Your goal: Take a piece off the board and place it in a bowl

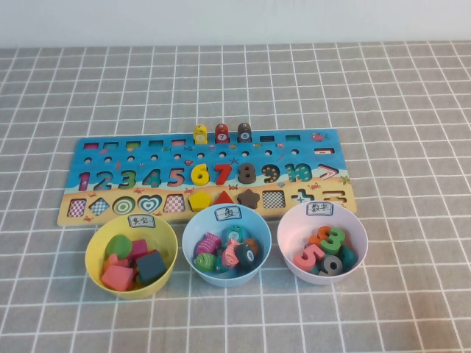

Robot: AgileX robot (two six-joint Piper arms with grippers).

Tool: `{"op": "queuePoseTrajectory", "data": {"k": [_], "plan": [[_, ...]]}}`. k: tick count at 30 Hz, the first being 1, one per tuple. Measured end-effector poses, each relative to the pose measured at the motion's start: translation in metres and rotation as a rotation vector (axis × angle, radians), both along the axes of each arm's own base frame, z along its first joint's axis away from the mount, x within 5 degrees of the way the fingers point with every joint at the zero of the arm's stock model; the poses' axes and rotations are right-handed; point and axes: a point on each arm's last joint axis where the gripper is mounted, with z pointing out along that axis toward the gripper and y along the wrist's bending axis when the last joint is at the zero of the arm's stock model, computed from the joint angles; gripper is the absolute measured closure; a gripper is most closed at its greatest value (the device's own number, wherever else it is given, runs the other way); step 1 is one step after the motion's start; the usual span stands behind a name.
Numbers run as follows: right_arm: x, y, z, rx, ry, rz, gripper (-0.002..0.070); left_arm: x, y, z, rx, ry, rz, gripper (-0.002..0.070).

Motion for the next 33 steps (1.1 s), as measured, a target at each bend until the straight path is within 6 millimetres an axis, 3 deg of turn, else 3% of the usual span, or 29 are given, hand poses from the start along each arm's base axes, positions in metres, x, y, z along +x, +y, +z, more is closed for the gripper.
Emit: {"op": "queuePoseTrajectory", "data": {"k": [11,33], "plan": [[-0.022,-0.004,-0.002,0.006,-0.053,-0.032,0.0693,0.000,0.000,0.000,0.000,0.000,0.000,0.0676],[-0.026,-0.003,-0.018,-0.096,0.113,0.004,0.0694,0.000,0.000,0.000,0.000,0.000,0.000,0.0676]]}}
